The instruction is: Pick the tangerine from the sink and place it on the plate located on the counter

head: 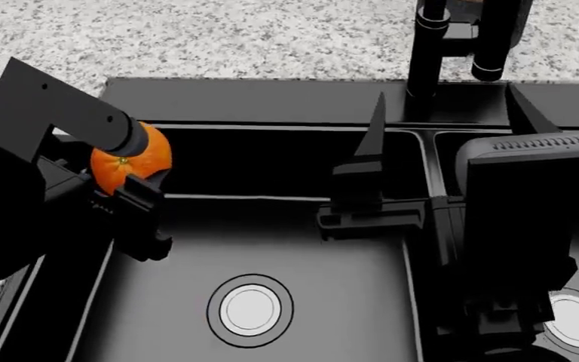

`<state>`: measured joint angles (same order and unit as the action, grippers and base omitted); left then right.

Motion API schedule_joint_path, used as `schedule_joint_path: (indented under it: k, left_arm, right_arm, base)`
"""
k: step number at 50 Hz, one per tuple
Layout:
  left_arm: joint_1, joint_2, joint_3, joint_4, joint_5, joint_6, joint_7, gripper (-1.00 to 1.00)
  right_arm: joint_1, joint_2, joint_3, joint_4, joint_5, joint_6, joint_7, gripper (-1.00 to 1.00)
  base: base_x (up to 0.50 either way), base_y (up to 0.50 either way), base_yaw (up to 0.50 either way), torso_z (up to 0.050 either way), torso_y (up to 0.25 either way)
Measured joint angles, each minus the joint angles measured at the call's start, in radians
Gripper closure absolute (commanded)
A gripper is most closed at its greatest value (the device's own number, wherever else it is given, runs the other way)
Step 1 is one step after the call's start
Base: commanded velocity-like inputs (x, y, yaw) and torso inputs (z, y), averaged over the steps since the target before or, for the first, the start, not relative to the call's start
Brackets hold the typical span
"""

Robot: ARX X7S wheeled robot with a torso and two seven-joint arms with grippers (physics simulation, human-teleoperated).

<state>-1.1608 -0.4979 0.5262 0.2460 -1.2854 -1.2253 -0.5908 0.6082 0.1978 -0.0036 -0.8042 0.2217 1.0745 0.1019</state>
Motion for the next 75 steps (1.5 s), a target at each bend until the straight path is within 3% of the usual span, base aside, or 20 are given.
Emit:
schedule_joint_path:
  k: [21, 29, 75]
  left_arm:
    - [-0.004, -0.006, 0.007, 0.008, -0.005, 0.008, 0.006, 1.00]
    - [-0.003, -0.009, 0.013, 0.012, 0.003, 0.016, 0.008, 1.00]
    - [-0.016, -0.011, 0.041, 0.007, 0.011, 0.034, 0.027, 1.00]
  right_arm:
    - [0.001, 0.006, 0.003, -0.006, 0.016, 0.004, 0.008, -1.00]
    - [0.001, 0.010, 0.002, -0.006, 0.021, 0.005, 0.011, -1.00]
    - [0.006, 0.018, 0.009, -0.003, 0.062, 0.020, 0.023, -1.00]
  base:
    - [0.00, 0.00, 0.00, -0.023, 0.239]
    - [0.00, 0.00, 0.00, -0.002, 0.020]
    - [-0.13, -0.50, 0.00, 0.000, 0.000]
